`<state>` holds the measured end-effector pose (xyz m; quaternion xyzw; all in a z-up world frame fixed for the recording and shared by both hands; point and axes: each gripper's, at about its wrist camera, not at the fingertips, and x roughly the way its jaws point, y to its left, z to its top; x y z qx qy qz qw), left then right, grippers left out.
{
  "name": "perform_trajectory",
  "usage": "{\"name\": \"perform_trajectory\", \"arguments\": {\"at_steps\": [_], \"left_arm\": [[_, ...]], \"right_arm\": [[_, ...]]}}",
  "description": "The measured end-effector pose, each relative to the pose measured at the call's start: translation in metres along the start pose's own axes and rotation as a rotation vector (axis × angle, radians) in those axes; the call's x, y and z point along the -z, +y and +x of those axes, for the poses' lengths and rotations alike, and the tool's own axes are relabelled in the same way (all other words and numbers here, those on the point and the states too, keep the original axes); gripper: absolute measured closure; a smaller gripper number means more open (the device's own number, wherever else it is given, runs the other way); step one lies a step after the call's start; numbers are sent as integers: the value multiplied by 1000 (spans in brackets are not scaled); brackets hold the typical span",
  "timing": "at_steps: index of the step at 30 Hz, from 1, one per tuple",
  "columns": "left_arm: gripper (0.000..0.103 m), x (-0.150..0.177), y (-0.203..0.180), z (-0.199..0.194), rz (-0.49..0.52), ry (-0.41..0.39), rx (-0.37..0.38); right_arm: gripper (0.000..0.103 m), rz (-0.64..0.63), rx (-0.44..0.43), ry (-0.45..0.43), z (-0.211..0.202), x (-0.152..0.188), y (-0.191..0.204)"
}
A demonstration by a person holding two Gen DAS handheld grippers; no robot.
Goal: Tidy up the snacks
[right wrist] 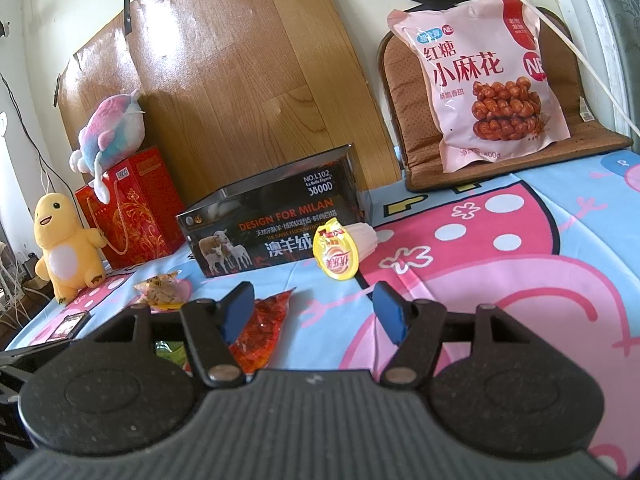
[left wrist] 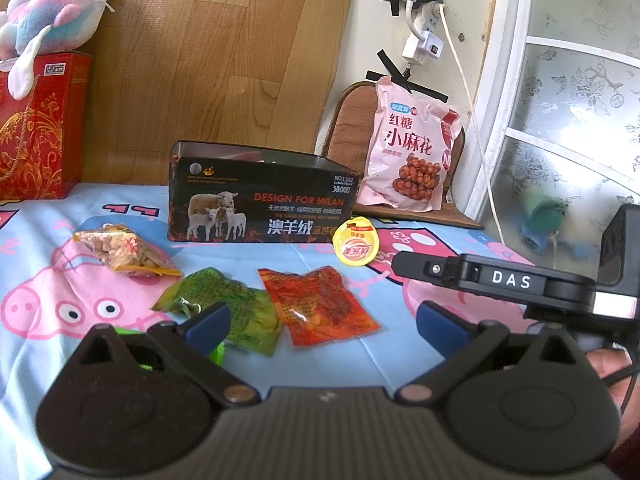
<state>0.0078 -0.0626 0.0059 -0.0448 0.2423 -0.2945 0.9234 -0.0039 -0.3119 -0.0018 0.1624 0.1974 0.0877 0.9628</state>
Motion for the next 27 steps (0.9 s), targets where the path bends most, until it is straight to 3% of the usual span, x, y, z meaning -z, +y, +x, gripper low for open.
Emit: {"name": "perform_trajectory", "arguments": {"at_steps": [10,27], "left_arm": [[1,-1,0,1,-1,6,-29],[1,-1,1,0,-4,5,-8]], "right_arm": [[29,3,-3,-5,-1,0,-1],[29,4,6,9,3,0,4]]}}
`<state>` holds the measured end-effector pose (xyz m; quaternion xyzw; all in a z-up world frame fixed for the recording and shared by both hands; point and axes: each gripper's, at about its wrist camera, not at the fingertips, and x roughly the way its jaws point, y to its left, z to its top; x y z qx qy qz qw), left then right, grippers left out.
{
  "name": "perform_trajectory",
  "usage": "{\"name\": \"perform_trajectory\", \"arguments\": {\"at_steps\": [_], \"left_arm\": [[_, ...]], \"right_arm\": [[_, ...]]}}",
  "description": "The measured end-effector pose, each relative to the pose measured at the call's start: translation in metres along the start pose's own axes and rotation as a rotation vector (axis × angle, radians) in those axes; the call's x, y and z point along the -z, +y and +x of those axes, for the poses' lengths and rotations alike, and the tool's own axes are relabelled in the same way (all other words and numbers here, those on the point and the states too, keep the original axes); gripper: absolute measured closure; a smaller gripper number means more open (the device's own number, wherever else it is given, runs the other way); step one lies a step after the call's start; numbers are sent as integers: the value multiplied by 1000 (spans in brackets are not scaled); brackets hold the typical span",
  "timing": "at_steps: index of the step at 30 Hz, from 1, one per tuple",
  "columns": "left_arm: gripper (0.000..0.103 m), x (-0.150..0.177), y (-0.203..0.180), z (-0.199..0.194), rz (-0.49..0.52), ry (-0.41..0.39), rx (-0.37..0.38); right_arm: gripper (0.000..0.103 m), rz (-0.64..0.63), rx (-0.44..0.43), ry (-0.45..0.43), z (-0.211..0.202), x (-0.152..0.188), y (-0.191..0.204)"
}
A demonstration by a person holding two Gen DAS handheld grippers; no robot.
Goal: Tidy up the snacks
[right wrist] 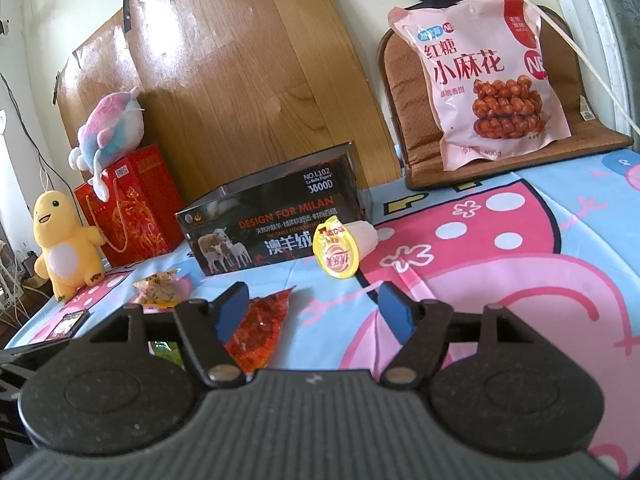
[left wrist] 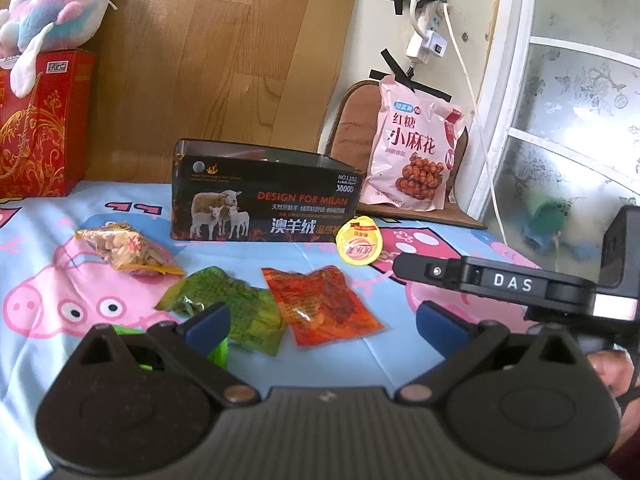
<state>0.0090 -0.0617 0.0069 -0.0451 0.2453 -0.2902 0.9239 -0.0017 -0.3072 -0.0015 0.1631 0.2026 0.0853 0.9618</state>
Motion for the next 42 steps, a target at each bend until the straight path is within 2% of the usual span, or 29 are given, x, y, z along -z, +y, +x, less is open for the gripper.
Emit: {"name": "perform_trajectory", "arguments": {"at_steps": [5,10,12,15,19,20,23,25,28,30,32,34,38,40,42], "left_arm": [[1,0,0,-7,5,-9,-4],[1,2,9,-32,19,-27,1],[1,3,20,-46,5,-29,-23],[2,2,47,-65,-70,-29,-62],[13,-3,77,-78,-167,-20,-93],[19,-4,83,-78,-193,-16,-84],[25,-7,98,-67,-268,14,-45],[26,-6,104,-56,-294,42,-27],[26,1,106,-35,-330,85,29],[25,-1,97,-31,-277,79,7],[25,1,92,-32,-254,59,62],[25,2,89,-31,-237,65,83],[17,3,97,-33,-280,58,135],[16,3,105,-33,-322,54,171],[14,3,109,-32,-347,53,195]], "right_arm": [[29,-6,21,9,4,-1,3],[30,-53,65,33,6,0,18],[30,-66,30,52,5,2,27],[30,-93,-57,89,6,4,44],[30,-193,-206,154,12,4,77],[30,-216,-250,182,17,5,88],[30,-274,-357,263,22,10,105],[31,-319,-392,301,32,17,118],[31,-380,-377,354,48,24,128],[30,-412,-382,333,50,29,131],[29,-443,-383,312,54,33,136],[26,-453,-388,307,52,33,137],[24,-455,-391,308,54,35,140],[15,-488,-383,310,50,37,142],[10,-541,-364,316,43,40,143]]}}
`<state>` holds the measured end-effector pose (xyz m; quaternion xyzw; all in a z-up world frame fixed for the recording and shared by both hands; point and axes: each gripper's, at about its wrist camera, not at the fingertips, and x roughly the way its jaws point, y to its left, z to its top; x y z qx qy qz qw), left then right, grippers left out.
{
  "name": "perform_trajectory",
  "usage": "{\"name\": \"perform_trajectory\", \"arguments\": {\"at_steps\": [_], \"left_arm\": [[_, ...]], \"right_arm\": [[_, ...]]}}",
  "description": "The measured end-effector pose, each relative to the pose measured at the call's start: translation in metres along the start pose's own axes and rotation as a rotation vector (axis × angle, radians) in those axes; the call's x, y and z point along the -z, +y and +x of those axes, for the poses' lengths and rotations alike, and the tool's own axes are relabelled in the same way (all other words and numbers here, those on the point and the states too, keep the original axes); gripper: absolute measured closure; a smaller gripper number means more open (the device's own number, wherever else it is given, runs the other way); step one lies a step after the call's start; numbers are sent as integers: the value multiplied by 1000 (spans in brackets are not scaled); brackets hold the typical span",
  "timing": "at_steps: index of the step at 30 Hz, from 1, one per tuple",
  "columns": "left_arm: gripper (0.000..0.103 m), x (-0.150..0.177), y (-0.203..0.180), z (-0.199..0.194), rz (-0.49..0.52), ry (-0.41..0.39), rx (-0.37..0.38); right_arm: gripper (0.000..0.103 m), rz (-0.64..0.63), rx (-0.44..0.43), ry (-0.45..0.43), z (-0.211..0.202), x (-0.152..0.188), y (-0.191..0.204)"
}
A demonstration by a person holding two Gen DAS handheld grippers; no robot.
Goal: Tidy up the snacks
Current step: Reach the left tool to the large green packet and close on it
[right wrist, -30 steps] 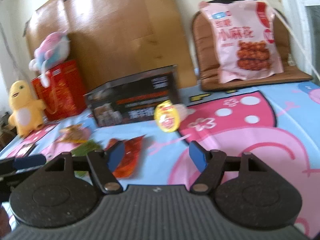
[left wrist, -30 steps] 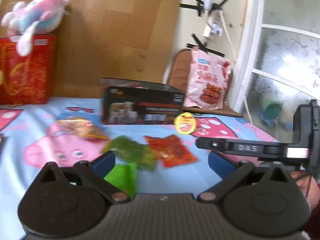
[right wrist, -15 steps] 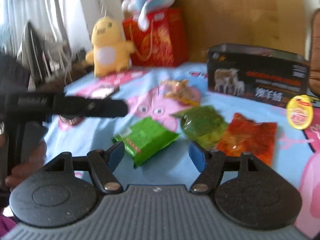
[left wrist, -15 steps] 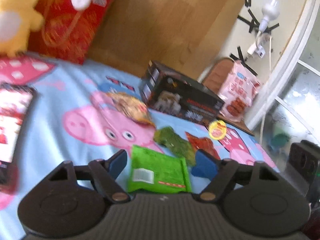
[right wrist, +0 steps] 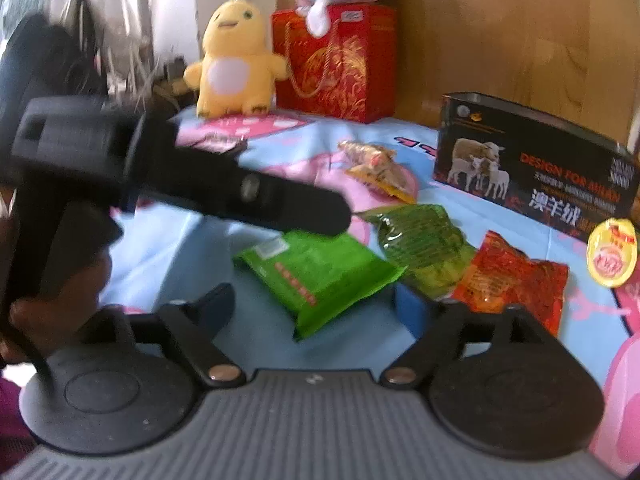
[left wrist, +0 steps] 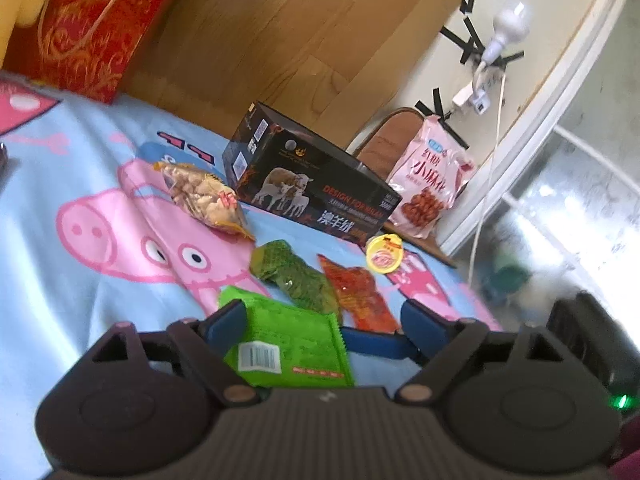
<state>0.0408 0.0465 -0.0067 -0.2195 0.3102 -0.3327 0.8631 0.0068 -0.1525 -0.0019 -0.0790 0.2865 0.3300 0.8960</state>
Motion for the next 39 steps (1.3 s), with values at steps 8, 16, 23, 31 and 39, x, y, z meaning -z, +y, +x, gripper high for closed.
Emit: {"name": "perform_trajectory", "arguments": {"at_steps": [8,16,23,31,39], "left_arm": [[8,-2,0,0,2,-16,-30],[6,2,-6,-8,23,-96,-134],[3,7,-26,-12,131,-163,-236],[3,3,-20,-2,108,-88,-217],[10,3,-17,4,92,-35,-178]], "right_arm": [[1,34,115,16,-1,4,-5],[0,49,105,8,-5,10,-6],[0,61,99,6,-3,9,-6],[0,97,71,-11,-6,11,-9],[11,89,92,-29,-10,12,-5]]}}
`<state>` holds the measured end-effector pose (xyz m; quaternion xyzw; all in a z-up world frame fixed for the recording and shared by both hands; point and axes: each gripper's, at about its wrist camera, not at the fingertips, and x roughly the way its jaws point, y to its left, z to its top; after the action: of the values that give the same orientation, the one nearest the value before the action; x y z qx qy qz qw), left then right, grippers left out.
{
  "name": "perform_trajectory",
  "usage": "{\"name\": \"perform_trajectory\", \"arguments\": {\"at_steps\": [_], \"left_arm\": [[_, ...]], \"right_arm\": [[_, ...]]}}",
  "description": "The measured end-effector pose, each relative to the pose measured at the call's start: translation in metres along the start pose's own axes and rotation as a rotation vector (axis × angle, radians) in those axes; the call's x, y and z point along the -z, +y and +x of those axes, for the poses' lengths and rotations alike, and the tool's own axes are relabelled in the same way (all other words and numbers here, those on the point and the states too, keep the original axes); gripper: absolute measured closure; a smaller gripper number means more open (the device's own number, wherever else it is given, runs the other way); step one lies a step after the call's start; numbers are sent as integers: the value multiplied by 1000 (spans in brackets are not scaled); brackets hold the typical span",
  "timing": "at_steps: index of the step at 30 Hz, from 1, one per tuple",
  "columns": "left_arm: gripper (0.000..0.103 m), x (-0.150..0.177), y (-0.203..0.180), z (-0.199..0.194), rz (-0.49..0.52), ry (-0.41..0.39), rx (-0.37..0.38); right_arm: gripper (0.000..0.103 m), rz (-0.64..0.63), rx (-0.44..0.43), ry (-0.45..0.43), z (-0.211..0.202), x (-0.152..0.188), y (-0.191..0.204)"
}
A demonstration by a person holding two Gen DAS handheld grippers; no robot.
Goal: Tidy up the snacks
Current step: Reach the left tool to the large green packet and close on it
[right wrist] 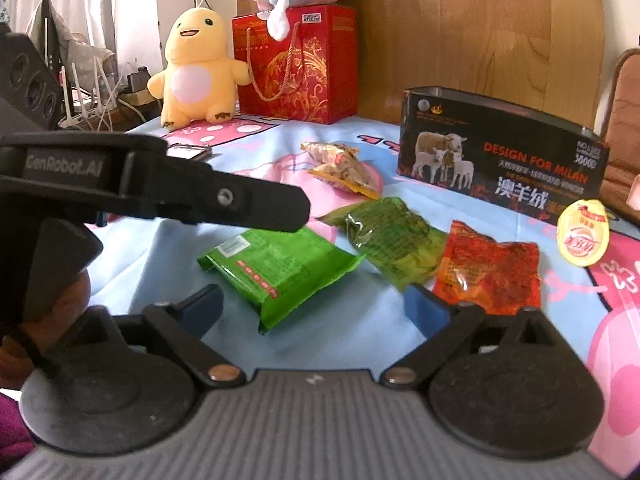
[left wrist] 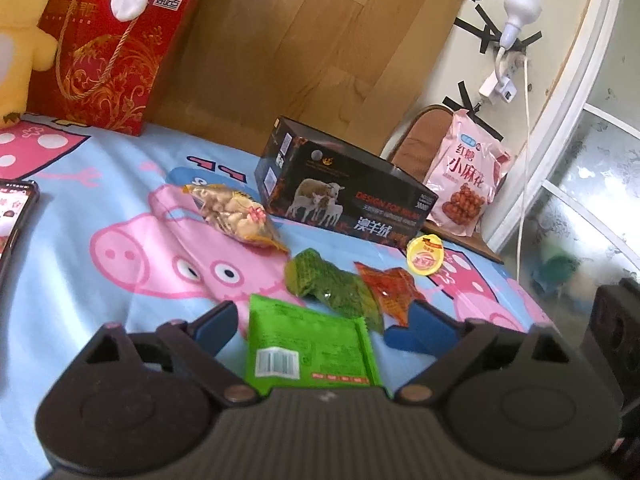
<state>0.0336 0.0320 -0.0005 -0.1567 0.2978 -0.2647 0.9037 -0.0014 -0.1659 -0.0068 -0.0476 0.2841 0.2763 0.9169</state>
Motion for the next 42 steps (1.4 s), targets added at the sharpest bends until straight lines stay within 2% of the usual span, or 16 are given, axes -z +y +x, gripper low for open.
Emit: {"name": "perform_trajectory", "arguments": {"at_steps": [4,8,10,13,16,26,42], "left_arm": [[21,0,0,1,-1,11,21],[21,2,-8,3,46,30,27],[21,3,-13,4,79,37,27],[21,4,-15,4,93,34,31],[16,2,-11,4,68,32,57],[10,1,-6,5,36,33,63],[7,-1,-1,5,-4,35,69]], "right_arm": [[23,-22,-7,-3,0,0,2],[38,-49,-20,-6,-1,0,6],[50,-66,-36,-8,-1,0,9],[51,-66,-39,-10,-1,-1,9],[51,-64,-40,-10,-1,-1,9],[49,-58,-49,-7,0,-1,8],[45,-54,-55,-6,0,-1,9]]}}
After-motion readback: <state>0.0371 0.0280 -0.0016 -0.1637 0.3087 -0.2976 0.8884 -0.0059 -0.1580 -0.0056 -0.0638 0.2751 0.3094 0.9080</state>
